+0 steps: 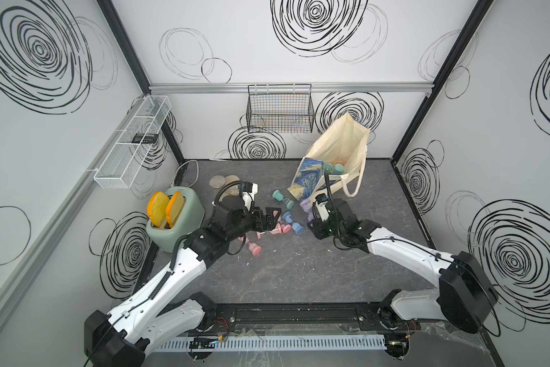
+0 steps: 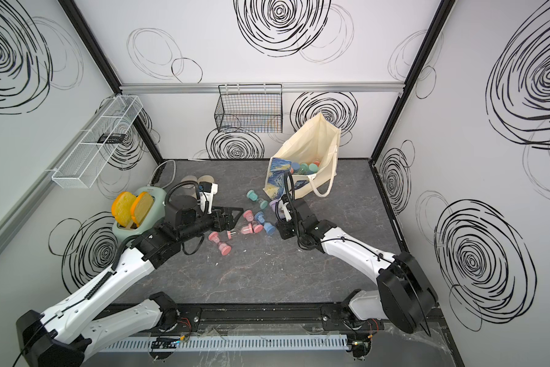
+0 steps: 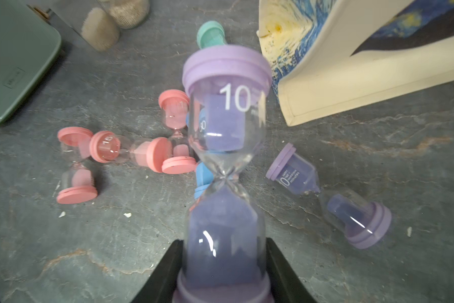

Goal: Put the hourglass into the canvas bag
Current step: Pick up the hourglass from the center of the board, then place the hourglass in the canvas bag.

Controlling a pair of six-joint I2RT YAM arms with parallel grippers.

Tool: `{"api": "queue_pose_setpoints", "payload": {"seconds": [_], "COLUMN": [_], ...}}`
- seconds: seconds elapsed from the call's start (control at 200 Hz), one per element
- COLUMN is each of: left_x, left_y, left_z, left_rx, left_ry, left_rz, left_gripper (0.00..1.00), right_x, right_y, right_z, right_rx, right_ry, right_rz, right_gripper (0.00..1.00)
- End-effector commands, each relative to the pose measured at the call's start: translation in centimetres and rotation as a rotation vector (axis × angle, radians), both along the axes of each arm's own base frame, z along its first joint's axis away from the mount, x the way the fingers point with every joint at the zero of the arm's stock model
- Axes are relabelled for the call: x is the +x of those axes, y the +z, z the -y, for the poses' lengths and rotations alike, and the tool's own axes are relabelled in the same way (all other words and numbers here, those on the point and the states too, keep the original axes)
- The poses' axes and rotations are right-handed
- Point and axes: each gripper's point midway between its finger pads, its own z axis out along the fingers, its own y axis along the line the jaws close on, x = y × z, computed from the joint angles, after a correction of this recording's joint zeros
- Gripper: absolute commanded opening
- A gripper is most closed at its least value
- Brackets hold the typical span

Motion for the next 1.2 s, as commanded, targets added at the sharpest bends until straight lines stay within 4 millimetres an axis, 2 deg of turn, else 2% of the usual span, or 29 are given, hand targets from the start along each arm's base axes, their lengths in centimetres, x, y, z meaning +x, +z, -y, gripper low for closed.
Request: {"api": "queue_pose_setpoints", "payload": {"seconds": [0.0,0.125,0.25,0.42,0.54,0.63,0.72,0.86,1.071,1.196], "left_x": [0.4,0.6,1.0,1.8,2.6,3.2,3.7,4.4,5.3,5.7], "left_y": [3.4,5.3,6.9,8.7,9.6,9.7,9.8,9.4,8.3,7.7], "left_z": [-0.5,-0.6,-0.7,0.3,1.2,1.9,2.8,4.1,5.7,6.5], "left_rx": [-0.033,-0.049,-0.062,-0.097,-0.113,-0.120,-0.135,-0.140,-0.134,-0.133], "left_ry": [0.022,0.026,0.033,0.012,-0.010,-0.028,-0.048,-0.081,-0.113,-0.135], "left_rz": [0.080,0.120,0.155,0.188,0.197,0.194,0.191,0.175,0.150,0.133], "left_gripper": [0.96,0.96,0.96,0.96,0.96,0.96,0.96,0.96,0.96,0.96], "right_x": [0.2,0.3,1.7,5.6,9.3,12.2,14.6,18.1,21.6,22.9], "right_y": [5.8,10.8,14.8,19.0,20.5,20.6,20.1,17.9,14.5,12.8], "right_z": [-0.8,-0.6,0.3,2.6,5.5,7.5,8.7,10.2,11.6,11.6], "right_rx": [0.093,0.173,0.202,0.211,0.212,0.193,0.168,0.109,0.035,-0.007], "right_ry": [0.034,0.039,-0.009,-0.110,-0.210,-0.280,-0.326,-0.395,-0.456,-0.458], "right_rz": [0.106,0.231,0.278,0.344,0.362,0.362,0.350,0.308,0.237,0.198], "right_gripper": [0.39,0.39,0.39,0.39,0.39,0.39,0.39,0.39,0.39,0.40]}}
